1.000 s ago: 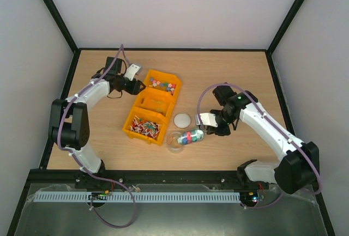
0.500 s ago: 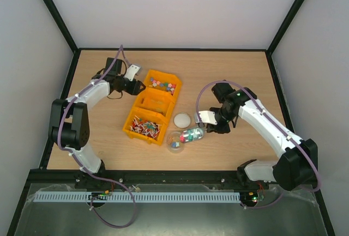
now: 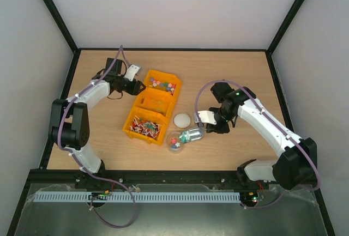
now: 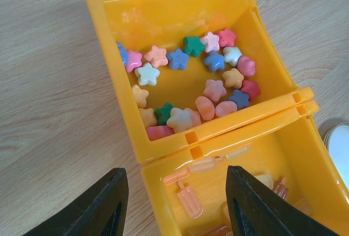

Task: Pack the candies

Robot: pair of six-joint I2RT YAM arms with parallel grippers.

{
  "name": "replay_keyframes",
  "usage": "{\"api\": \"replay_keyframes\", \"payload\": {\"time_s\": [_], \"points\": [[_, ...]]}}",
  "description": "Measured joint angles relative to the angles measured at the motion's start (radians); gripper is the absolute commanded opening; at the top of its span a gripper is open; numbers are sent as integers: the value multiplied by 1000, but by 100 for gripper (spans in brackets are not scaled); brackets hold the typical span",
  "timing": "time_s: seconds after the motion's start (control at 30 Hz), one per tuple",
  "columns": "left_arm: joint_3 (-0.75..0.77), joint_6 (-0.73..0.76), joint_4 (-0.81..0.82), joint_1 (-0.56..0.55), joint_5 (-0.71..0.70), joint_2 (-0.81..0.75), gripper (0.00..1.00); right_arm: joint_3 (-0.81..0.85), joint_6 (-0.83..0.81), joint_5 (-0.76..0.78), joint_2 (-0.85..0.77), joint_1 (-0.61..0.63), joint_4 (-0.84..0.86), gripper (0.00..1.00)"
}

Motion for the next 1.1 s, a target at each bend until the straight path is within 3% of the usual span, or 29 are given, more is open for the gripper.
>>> {"api": "replay_keyframes", "payload": {"time_s": [0.83, 1.1], "points": [[0, 2, -1, 0, 6, 0, 51, 63, 3, 27, 26, 6, -6, 1], [0, 5, -2, 2, 6, 0, 51, 173, 142, 28, 109, 5, 89, 1]]}}
